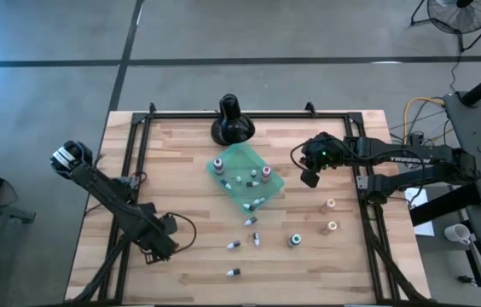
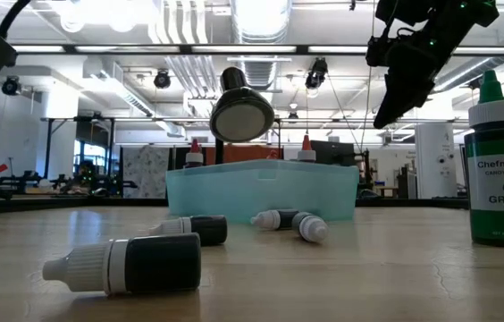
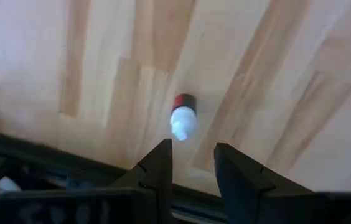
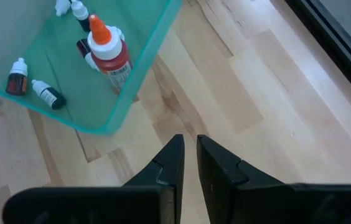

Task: Pick & Place food coloring
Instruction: Put the small red food coloring bottle into the green bin

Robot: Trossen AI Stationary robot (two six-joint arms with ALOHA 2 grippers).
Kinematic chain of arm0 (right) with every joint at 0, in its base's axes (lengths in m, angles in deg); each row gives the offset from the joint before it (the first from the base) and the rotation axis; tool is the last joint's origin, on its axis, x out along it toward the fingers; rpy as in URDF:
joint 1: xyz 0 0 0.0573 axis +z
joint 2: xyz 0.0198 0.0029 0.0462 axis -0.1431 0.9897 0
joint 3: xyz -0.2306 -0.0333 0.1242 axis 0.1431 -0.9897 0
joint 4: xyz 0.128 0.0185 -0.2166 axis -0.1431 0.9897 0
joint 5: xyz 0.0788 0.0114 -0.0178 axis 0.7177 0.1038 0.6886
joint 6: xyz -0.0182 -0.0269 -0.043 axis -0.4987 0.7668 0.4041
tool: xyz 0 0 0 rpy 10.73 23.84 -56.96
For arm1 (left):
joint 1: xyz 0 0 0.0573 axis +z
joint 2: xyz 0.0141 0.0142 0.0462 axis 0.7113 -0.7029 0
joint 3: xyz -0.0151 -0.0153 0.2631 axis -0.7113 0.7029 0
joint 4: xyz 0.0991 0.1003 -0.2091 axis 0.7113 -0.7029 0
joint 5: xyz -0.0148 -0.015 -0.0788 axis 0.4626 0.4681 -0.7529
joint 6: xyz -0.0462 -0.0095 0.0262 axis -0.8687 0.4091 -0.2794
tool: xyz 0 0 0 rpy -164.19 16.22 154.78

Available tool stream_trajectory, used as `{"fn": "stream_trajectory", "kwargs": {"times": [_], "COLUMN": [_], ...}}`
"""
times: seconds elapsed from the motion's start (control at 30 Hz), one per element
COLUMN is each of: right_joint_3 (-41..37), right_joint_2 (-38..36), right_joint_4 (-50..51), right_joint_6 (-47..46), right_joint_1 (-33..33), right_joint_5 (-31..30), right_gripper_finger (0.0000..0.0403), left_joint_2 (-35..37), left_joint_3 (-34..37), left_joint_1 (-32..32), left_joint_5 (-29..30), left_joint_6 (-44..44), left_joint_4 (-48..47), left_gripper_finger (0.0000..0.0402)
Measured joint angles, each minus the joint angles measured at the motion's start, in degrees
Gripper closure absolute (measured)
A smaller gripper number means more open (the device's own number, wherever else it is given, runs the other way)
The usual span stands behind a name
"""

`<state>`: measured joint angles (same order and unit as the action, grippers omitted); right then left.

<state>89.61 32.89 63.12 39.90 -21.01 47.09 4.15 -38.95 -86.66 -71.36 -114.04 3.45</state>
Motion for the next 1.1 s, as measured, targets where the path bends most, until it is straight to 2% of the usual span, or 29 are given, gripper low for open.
{"fn": "stream_trajectory", "kwargs": {"times": [0.4, 0.73, 1.1], "right_joint_3": [0.0, 0.0, 0.0], "right_joint_2": [0.4, 3.7, 4.3], "right_joint_4": [-0.1, -0.3, -0.5], "right_joint_6": [0.0, -1.1, -1.1], "right_joint_1": [0.0, 0.0, 0.0], "right_joint_5": [0.0, 0.0, 0.0], "right_gripper_finger": [0.0365, 0.0365, 0.0365], "left_joint_2": [3.5, 3.6, 3.6], "left_joint_3": [4.9, 6.6, 9.6], "left_joint_1": [0.0, 0.0, 0.0], "left_joint_5": [-0.4, -0.5, -0.5], "left_joint_6": [0.2, 1.2, 1.3], "left_joint_4": [4.8, 6.7, 11.2], "left_gripper_finger": [0.0309, 0.0310, 0.0310]}}
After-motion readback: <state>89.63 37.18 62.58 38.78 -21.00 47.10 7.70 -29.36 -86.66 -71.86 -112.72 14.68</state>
